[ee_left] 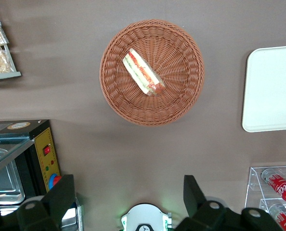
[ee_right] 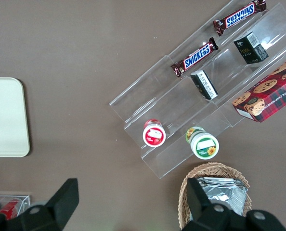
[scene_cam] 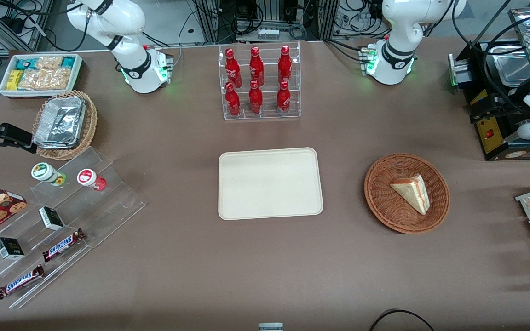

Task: Place sandwich from basket to tray
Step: 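Move the left gripper over the sandwich in the wicker basket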

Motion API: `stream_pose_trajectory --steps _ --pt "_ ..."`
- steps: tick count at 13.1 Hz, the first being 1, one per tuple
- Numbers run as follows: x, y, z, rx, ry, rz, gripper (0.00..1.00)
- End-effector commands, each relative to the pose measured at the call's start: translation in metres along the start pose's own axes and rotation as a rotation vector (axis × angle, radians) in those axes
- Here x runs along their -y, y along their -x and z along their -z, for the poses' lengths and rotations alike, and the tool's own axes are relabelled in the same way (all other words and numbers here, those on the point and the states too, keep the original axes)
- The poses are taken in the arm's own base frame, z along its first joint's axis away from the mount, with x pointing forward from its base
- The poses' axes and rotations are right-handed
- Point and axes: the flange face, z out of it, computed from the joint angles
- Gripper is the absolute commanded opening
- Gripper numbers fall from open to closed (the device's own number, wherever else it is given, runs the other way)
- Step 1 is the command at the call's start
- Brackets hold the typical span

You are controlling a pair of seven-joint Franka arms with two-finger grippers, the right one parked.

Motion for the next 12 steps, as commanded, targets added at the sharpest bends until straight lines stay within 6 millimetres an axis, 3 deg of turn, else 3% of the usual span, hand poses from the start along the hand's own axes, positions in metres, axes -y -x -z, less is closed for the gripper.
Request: stream_pose_trajectory --steps 1,3,5,9,12 --pt "0.0 -0.002 0.006 -0.013 -0.012 -0.005 1.0" --pt "-0.002 -0.006 -0.001 -0.01 -0.014 -0.005 1.0" --pt "-0.003 -0.02 -0.024 -0.01 -0.015 0.004 1.0" --pt "0.003 -0.03 -0.105 -0.029 -0.01 0.052 1.0" --pt "0.003 -0.036 -0.14 -0.045 -0.002 0.185 1.0"
